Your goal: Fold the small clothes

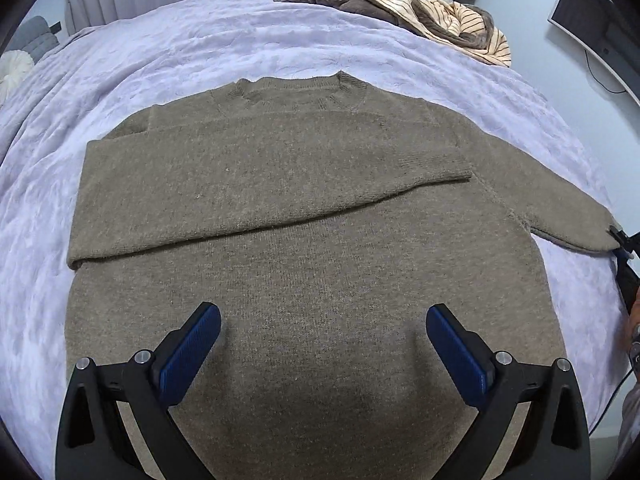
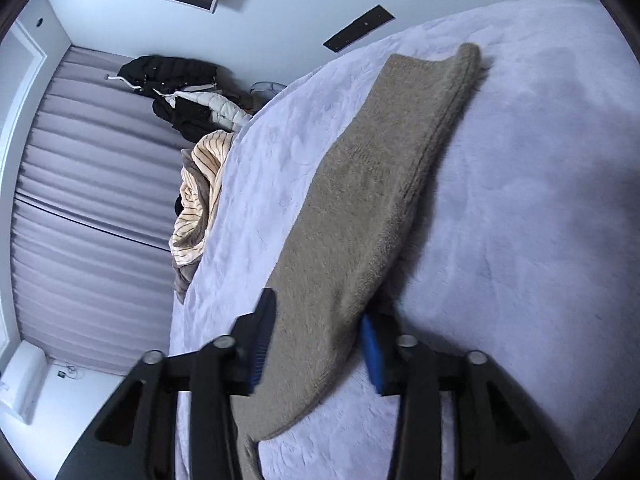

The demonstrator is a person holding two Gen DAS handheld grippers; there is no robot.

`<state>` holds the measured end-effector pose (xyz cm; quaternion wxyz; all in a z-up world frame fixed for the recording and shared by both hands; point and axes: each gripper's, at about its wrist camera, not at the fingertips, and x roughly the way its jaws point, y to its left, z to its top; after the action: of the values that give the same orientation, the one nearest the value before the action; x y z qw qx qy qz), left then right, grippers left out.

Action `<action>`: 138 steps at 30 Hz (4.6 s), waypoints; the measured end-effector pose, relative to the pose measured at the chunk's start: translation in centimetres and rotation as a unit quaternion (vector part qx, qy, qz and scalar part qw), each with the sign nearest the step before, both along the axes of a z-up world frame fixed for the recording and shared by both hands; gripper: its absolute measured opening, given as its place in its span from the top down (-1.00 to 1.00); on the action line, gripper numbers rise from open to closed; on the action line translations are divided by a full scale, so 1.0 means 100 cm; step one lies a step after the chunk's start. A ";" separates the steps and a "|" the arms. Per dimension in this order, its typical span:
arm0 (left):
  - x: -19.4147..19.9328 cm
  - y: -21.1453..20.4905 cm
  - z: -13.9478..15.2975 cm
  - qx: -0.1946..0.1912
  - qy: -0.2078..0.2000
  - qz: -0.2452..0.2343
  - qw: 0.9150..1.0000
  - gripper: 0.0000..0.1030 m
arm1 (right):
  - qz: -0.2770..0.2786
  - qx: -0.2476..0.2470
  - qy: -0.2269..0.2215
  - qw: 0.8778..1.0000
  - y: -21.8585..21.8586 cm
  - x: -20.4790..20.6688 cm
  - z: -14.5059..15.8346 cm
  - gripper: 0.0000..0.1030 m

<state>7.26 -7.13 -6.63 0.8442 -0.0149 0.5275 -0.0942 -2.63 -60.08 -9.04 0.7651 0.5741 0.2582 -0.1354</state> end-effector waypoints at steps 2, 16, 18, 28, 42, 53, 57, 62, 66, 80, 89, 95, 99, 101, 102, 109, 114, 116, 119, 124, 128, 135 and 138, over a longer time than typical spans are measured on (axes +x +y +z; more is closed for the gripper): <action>0.002 0.006 0.001 -0.002 -0.003 0.004 1.000 -1.00 | 0.013 0.014 -0.023 1.000 0.001 0.011 0.002 0.87; 0.009 0.097 0.008 -0.036 -0.035 0.093 0.994 -1.00 | 0.453 -0.173 -0.094 0.870 0.302 0.184 0.078 0.87; 0.009 0.112 0.006 -0.040 -0.035 0.107 0.993 -1.00 | 0.504 -0.170 -0.073 0.844 0.354 0.195 0.056 0.87; 0.005 0.175 -0.008 -0.060 -0.037 0.145 0.987 -1.00 | 0.452 -0.141 0.009 0.881 0.383 0.188 -0.003 0.65; 0.013 0.201 -0.011 -0.110 -0.033 0.161 0.980 -1.00 | 0.607 -0.342 0.021 0.717 0.500 0.176 0.006 -0.03; 0.049 0.077 0.000 -0.044 -0.052 -0.014 0.998 -1.00 | 0.460 -0.148 0.050 0.874 0.330 0.124 0.013 -0.03; 0.064 0.027 -0.010 0.002 -0.038 -0.054 0.998 -1.00 | 0.372 -0.081 0.073 0.922 0.273 0.105 0.000 -0.03; 0.091 0.012 -0.020 0.015 -0.021 -0.014 1.000 -1.00 | 0.325 -0.035 0.062 0.943 0.245 0.105 -0.011 -0.03; 0.104 0.043 -0.018 0.033 -0.047 0.079 0.995 -1.00 | 0.299 -0.048 0.026 0.953 0.238 0.115 -0.003 -0.03; 0.100 0.102 -0.019 -0.125 -0.025 0.128 0.984 -0.83 | 0.299 -0.058 0.010 0.953 0.228 0.106 -0.034 0.27; 0.091 0.159 -0.035 -0.176 0.006 0.168 0.970 0.58 | 0.309 -0.051 0.016 0.950 0.229 0.106 -0.028 0.25; 0.074 0.147 -0.031 -0.157 -0.011 0.141 0.977 0.58 | 0.315 -0.109 0.001 0.943 0.220 0.114 0.004 0.89; 0.060 0.141 -0.038 -0.152 -0.010 0.137 0.979 0.58 | 0.332 -0.119 0.040 0.935 0.208 0.113 -0.023 0.90; 0.056 0.143 -0.035 -0.155 -0.011 0.136 0.978 0.58 | 0.321 -0.080 0.030 0.943 0.200 0.112 -0.031 0.90; 0.055 0.144 -0.031 -0.153 -0.015 0.135 0.979 0.58 | 0.316 -0.073 0.022 0.946 0.198 0.111 -0.028 0.90; 0.047 0.176 -0.034 -0.109 -0.013 0.183 0.977 0.58 | 0.287 0.019 0.012 0.958 0.178 0.101 -0.049 0.90; 0.036 0.192 -0.027 -0.123 -0.014 0.183 0.975 -0.71 | 0.316 -0.016 0.019 0.948 0.180 0.090 -0.030 0.66; 0.029 0.189 -0.015 -0.087 -0.055 0.188 0.977 -0.87 | 0.313 -0.026 0.021 0.949 0.175 0.084 -0.024 0.29; 0.035 0.176 -0.009 -0.084 -0.056 0.145 0.984 -0.87 | 0.302 -0.012 0.005 0.953 0.167 0.079 -0.023 0.13; 0.051 0.150 -0.007 -0.060 -0.056 0.124 0.989 -0.87 | 0.314 -0.007 0.022 0.949 0.179 0.101 -0.032 0.18; 0.061 0.140 -0.014 0.002 -0.055 0.125 0.991 -0.87 | 0.334 -0.077 0.058 0.938 0.197 0.111 -0.016 0.68; 0.061 0.167 -0.043 0.026 -0.014 0.156 0.987 -0.88 | 0.327 -0.089 0.081 0.937 0.191 0.106 -0.030 0.68; 0.052 0.178 -0.040 0.029 -0.010 0.161 0.986 -0.87 | 0.330 -0.099 0.086 0.935 0.191 0.098 -0.023 0.58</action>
<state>12.50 10.66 -10.58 0.8537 -0.0742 0.5122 0.0582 7.20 -41.00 -11.33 0.7947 0.3640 0.4832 0.0503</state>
